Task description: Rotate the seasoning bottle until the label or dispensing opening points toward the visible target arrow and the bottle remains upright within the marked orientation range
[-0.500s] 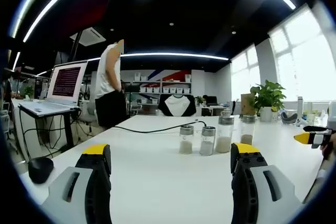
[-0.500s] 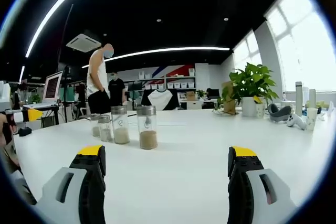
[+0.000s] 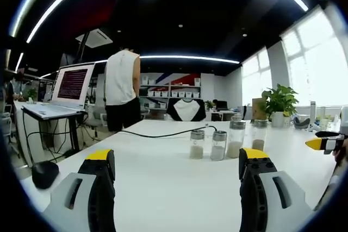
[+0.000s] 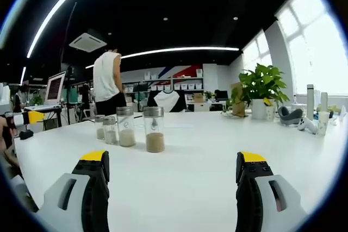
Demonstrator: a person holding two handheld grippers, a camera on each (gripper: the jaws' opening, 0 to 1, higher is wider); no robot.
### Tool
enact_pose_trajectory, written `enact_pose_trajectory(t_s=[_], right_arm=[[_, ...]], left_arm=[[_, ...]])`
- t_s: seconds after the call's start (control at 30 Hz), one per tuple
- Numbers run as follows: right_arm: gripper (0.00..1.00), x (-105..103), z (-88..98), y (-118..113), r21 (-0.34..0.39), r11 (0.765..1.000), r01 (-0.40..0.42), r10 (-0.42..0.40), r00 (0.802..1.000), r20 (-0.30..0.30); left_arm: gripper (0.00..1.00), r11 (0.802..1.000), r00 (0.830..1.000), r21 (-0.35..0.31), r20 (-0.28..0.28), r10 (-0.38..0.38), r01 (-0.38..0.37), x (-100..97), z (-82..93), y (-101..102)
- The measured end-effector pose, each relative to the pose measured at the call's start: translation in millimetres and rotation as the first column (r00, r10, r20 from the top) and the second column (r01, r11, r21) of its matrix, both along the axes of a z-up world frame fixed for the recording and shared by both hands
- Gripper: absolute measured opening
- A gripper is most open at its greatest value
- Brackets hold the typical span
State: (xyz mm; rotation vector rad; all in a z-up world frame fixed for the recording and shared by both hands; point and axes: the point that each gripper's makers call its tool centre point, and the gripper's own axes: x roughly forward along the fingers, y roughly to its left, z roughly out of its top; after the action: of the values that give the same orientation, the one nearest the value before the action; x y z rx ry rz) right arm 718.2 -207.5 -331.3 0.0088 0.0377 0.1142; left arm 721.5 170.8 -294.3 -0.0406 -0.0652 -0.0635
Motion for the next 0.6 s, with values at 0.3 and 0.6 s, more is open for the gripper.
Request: enact_pose_trajectory(t_s=[0.3,0.6], right_arm=[[0.99,2,6.0,-6,0.028,0.999,0.032,-0.032,0.999,0.014],[0.98,8,19.3,10,0.059,0.998,-0.006,0.005,1.0,0.017]], left_arm=[[1.0,1.0,1.0,-0.016,0.002,-0.016,0.016,1.0,1.9,0],[1.0,0.999,1.0,0.03,-0.01,-0.015,0.015,0.9,-0.3,-2]])
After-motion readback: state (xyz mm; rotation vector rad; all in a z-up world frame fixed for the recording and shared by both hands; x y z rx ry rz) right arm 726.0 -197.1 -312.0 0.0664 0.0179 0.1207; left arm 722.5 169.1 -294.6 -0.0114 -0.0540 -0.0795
